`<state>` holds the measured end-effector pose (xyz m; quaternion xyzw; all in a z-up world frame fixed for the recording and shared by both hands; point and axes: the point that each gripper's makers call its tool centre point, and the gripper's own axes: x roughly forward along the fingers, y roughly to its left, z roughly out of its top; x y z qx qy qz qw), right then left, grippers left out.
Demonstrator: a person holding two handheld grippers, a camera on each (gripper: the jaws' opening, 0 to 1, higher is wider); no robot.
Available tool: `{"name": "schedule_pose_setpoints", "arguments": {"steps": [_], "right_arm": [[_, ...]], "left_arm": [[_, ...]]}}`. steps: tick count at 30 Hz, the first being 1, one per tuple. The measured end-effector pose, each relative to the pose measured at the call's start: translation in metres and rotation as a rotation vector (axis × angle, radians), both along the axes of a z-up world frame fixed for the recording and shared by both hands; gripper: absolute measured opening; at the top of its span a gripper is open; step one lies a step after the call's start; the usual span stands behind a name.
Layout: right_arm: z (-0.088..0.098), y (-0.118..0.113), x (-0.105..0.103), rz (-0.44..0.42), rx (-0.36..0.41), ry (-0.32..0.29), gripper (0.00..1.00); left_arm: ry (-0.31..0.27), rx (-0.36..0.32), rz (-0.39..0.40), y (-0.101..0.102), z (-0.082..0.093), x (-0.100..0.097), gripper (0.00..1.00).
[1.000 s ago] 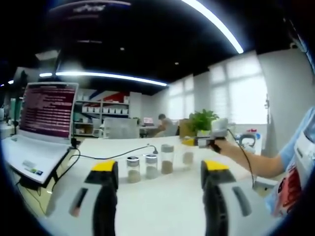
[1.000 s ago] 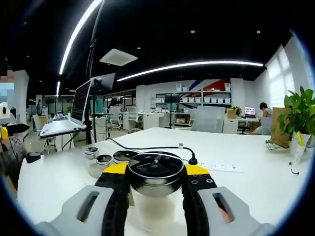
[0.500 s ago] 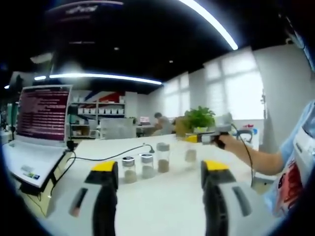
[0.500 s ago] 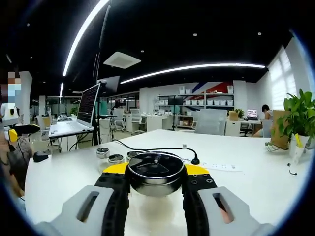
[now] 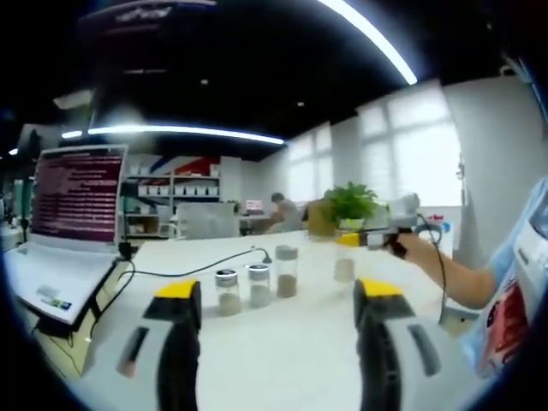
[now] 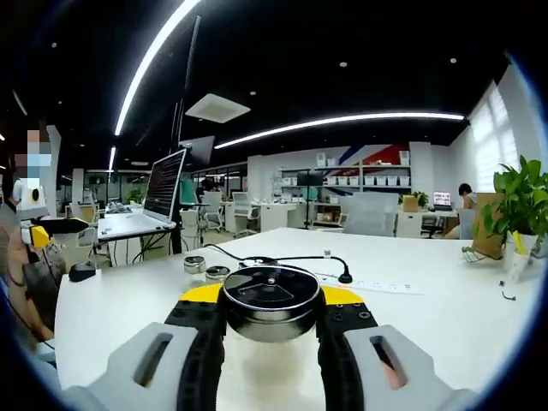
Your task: Rotate the seasoning bottle until the label or dispensing opening points toward the visible target arrow and the bottle remains upright within the marked orientation range
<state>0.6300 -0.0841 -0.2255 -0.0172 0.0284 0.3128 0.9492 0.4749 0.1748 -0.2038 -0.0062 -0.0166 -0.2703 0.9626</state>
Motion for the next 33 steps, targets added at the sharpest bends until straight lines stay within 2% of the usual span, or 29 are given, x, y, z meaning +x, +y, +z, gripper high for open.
{"name": "schedule_pose_setpoints", "arguments": {"steps": [9, 11, 18, 24, 29, 33], "right_arm": [[-0.003, -0.005, -0.022, -0.002, 0.004, 0.006, 0.40], [-0.004, -0.006, -0.025, 0.002, 0.010, 0.009, 0.40], [-0.007, -0.008, -0.034, -0.007, 0.019, 0.005, 0.40], [-0.011, -0.009, -0.045, -0.008, 0.005, 0.001, 0.40], [-0.013, -0.010, -0.054, -0.008, 0.000, -0.001, 0.40], [-0.018, -0.011, -0.059, -0.001, 0.010, 0.014, 0.40]], "left_arm": [[-0.007, -0.020, -0.014, -0.003, 0.003, -0.005, 0.77], [-0.024, -0.054, -0.041, -0.005, 0.010, -0.009, 0.77], [-0.039, -0.064, -0.097, -0.017, 0.016, -0.018, 0.78], [-0.036, -0.017, -0.076, -0.017, 0.012, -0.016, 0.84], [-0.024, -0.009, -0.060, -0.014, 0.009, -0.012, 0.87], [-0.012, 0.001, -0.045, -0.013, 0.006, -0.009, 0.94]]}}
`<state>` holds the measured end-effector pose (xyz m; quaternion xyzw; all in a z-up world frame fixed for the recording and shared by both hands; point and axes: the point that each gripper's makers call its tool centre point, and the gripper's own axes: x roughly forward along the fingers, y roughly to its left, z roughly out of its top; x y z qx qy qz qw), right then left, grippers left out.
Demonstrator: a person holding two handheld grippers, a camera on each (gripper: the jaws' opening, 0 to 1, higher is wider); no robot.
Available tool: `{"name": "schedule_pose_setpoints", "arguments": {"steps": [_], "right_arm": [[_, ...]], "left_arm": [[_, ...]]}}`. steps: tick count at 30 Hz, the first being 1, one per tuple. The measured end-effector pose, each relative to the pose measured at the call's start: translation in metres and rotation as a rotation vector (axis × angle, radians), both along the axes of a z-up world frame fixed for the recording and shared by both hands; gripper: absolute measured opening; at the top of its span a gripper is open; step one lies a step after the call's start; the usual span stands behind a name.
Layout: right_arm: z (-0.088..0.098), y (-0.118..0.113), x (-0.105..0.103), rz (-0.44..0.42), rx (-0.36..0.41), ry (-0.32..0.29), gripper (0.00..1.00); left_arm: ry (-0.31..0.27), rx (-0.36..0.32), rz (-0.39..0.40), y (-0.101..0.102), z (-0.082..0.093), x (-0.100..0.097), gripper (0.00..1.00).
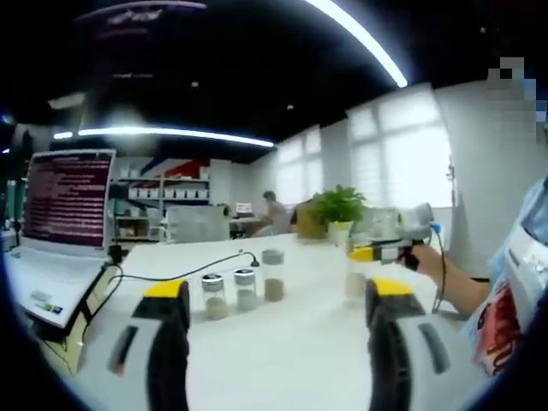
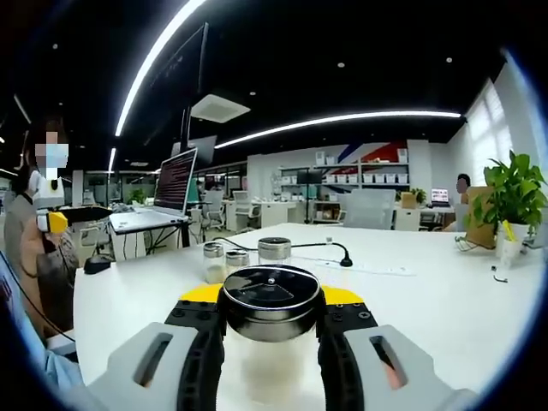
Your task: Rotate the seasoning bottle until the label or dispensing opening points toward the visible target arrow and the bottle remains upright within the marked orientation range
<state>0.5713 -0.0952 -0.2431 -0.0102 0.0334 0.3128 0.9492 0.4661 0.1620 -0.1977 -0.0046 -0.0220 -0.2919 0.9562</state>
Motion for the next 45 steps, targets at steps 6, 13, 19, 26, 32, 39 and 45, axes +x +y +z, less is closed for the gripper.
{"name": "schedule_pose_setpoints", "arguments": {"steps": [6, 13, 19, 26, 32, 39, 45], "right_arm": [[-0.006, -0.001, -0.007, 0.005, -0.008, 0.008, 0.40], [-0.010, -0.001, -0.013, 0.012, -0.004, 0.011, 0.40], [-0.014, -0.003, -0.013, 0.019, 0.005, 0.014, 0.40], [-0.021, 0.003, -0.019, 0.032, -0.015, 0.019, 0.40], [-0.025, 0.008, -0.019, 0.050, -0.022, 0.013, 0.41], [-0.025, 0.007, -0.017, 0.050, -0.002, 0.008, 0.41], [-0.025, 0.007, -0.017, 0.047, 0.008, -0.012, 0.41]], "left_arm": [[0.018, 0.014, 0.074, 0.013, -0.004, 0.007, 1.00], [0.003, 0.019, 0.064, 0.012, -0.001, 0.007, 1.00], [0.001, 0.017, 0.069, 0.013, -0.001, 0.010, 1.00], [0.006, 0.023, 0.078, 0.013, -0.001, 0.008, 1.00], [-0.008, 0.014, 0.068, 0.012, 0.003, 0.004, 1.00], [-0.015, -0.019, 0.061, 0.022, 0.010, 0.002, 1.00], [-0.011, -0.018, 0.077, 0.022, 0.008, 0.004, 1.00]]}}
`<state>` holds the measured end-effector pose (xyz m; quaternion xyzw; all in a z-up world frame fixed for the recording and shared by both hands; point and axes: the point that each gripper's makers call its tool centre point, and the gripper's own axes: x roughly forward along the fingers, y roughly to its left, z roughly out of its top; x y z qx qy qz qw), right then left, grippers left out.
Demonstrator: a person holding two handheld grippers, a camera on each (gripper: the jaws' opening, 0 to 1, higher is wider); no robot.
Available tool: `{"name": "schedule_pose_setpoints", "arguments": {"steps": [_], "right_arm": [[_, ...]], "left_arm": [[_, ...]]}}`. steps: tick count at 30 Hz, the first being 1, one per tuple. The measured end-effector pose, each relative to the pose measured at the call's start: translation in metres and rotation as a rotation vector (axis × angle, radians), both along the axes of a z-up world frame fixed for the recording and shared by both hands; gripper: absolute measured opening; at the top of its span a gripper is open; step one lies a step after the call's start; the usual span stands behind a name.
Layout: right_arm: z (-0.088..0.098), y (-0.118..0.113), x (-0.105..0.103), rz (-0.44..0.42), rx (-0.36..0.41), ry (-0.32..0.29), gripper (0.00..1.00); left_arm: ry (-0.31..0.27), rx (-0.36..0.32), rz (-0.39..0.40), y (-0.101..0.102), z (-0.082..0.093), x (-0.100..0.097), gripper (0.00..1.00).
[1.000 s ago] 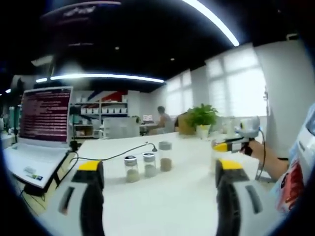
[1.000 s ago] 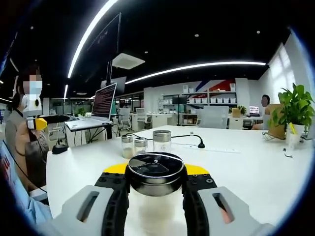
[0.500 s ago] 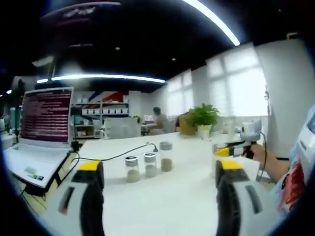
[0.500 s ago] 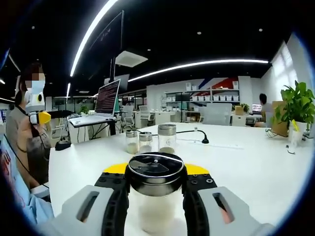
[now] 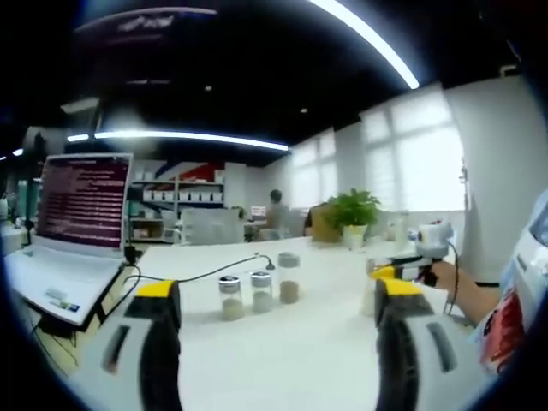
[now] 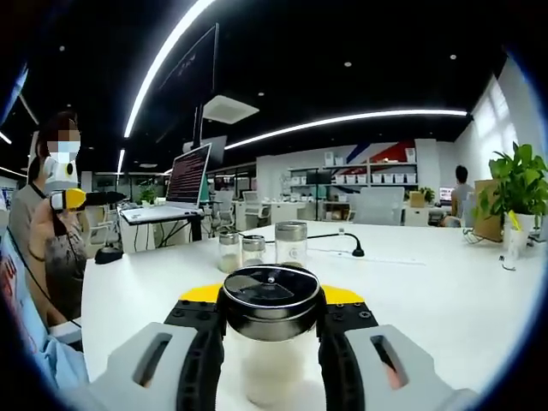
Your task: Rotate the seasoning bottle until the label or dispensing opening points toward the visible target arrow and the bottle remains upright within the marked orientation range
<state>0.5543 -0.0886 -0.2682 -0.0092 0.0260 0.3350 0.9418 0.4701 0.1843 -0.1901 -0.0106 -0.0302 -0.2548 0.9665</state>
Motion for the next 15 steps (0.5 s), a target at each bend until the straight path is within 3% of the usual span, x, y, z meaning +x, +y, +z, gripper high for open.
{"name": "schedule_pose_setpoints", "arguments": {"steps": [15], "right_arm": [[-0.001, 0.000, 0.000, -0.014, -0.002, 0.000, 0.41]], "left_arm": [[0.011, 0.000, -0.049, -0.011, -0.005, 0.002, 1.00]]}}
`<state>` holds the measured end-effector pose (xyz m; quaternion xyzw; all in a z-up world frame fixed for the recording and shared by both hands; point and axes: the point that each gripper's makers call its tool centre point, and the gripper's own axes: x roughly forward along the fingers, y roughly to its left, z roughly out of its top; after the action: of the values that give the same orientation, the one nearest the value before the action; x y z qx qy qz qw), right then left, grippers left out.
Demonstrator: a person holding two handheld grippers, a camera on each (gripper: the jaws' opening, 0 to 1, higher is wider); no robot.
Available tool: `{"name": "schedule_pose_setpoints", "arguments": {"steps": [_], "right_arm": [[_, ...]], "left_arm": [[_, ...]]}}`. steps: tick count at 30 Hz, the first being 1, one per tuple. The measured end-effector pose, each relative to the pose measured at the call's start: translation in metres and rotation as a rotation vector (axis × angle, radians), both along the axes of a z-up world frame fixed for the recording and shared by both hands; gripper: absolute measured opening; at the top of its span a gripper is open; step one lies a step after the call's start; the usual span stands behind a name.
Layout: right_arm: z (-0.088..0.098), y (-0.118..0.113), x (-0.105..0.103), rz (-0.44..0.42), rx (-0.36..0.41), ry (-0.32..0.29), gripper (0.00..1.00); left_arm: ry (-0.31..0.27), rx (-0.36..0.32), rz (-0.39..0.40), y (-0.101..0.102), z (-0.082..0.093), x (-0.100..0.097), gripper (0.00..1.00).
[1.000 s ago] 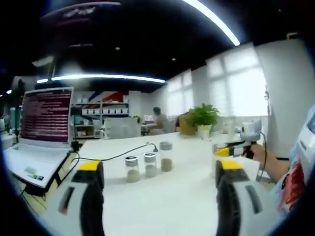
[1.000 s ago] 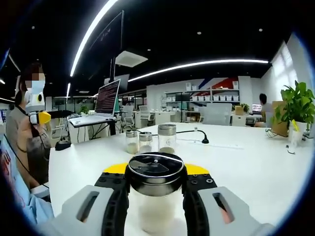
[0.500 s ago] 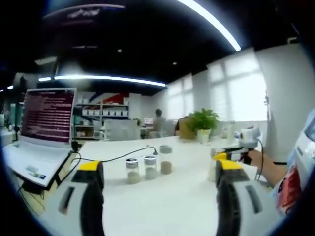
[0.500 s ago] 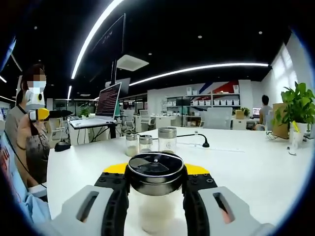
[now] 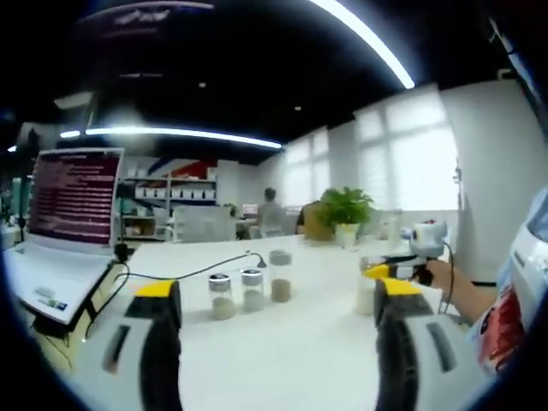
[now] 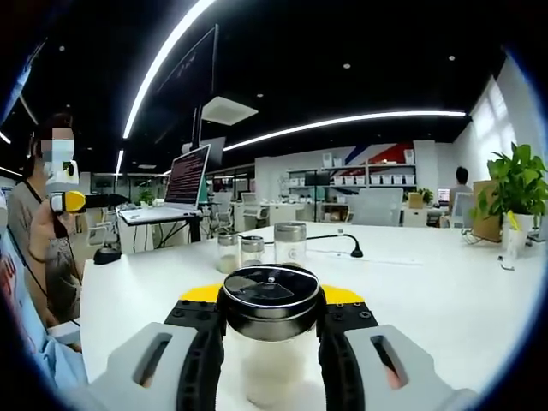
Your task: Rotate the seasoning bottle until the label or dispensing opening points toward the visible target arrow and the bottle remains upright within the marked orientation range
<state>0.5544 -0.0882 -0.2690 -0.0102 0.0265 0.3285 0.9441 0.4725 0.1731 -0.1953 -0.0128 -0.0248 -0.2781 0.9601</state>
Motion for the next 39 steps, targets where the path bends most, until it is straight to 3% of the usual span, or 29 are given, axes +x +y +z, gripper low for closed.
{"name": "schedule_pose_setpoints", "arguments": {"steps": [9, 26, 39], "right_arm": [[0.000, 0.000, 0.000, -0.016, 0.005, -0.006, 0.41], [-0.001, -0.001, 0.000, -0.096, -0.003, -0.008, 0.41], [0.000, -0.003, 0.001, -0.171, -0.003, -0.008, 0.41]], "left_arm": [[0.009, -0.022, 0.024, 0.011, 0.000, 0.002, 1.00], [0.017, -0.007, 0.057, 0.013, -0.005, 0.001, 0.99], [0.024, -0.006, 0.036, 0.007, -0.006, 0.000, 0.99]]}}
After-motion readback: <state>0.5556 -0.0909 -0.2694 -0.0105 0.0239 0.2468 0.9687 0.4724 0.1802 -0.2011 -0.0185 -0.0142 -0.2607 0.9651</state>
